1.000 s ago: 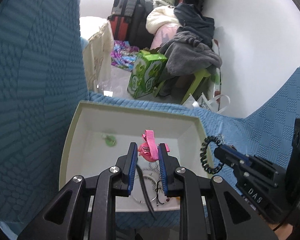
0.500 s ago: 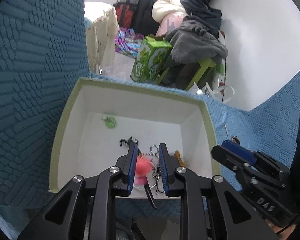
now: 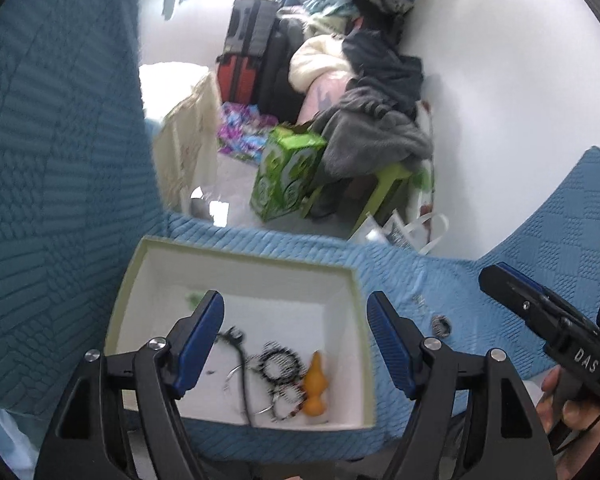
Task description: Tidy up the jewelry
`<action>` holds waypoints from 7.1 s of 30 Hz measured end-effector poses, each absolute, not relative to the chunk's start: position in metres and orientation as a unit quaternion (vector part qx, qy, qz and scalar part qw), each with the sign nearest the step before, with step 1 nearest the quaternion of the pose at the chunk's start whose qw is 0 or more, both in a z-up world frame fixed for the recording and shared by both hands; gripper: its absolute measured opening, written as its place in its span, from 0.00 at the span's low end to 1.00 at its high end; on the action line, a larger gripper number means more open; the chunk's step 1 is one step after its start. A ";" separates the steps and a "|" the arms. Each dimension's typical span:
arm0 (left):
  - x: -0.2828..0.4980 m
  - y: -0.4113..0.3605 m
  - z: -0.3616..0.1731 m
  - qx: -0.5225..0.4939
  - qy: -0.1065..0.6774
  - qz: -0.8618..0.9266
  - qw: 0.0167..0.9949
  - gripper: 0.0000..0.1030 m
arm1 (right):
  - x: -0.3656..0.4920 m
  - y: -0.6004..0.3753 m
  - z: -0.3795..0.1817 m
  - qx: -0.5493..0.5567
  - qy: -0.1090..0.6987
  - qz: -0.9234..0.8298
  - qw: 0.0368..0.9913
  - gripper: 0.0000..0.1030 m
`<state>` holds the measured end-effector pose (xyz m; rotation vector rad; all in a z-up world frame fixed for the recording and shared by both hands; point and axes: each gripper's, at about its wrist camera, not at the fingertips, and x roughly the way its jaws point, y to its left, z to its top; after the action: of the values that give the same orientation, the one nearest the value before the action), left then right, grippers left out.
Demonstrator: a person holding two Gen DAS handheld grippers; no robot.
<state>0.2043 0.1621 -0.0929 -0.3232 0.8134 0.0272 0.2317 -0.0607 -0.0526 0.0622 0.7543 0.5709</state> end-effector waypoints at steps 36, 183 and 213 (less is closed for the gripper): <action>0.354 -0.090 -0.251 -0.156 0.491 -0.145 0.845 0.25 | 0.310 -0.249 -0.234 0.034 0.476 0.169 0.862 0.26; 0.190 0.204 -0.145 -0.129 0.448 0.038 0.884 0.60 | 0.209 0.010 -0.120 0.005 0.435 0.230 0.870 0.50; 0.094 0.148 0.021 -0.116 0.306 0.009 0.945 0.80 | 0.112 -0.080 0.045 0.026 0.264 0.193 0.945 1.00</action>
<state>0.0936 0.1484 0.0209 -0.2356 0.6230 0.0178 0.1118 -0.0799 0.0447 0.0525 0.5371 0.3939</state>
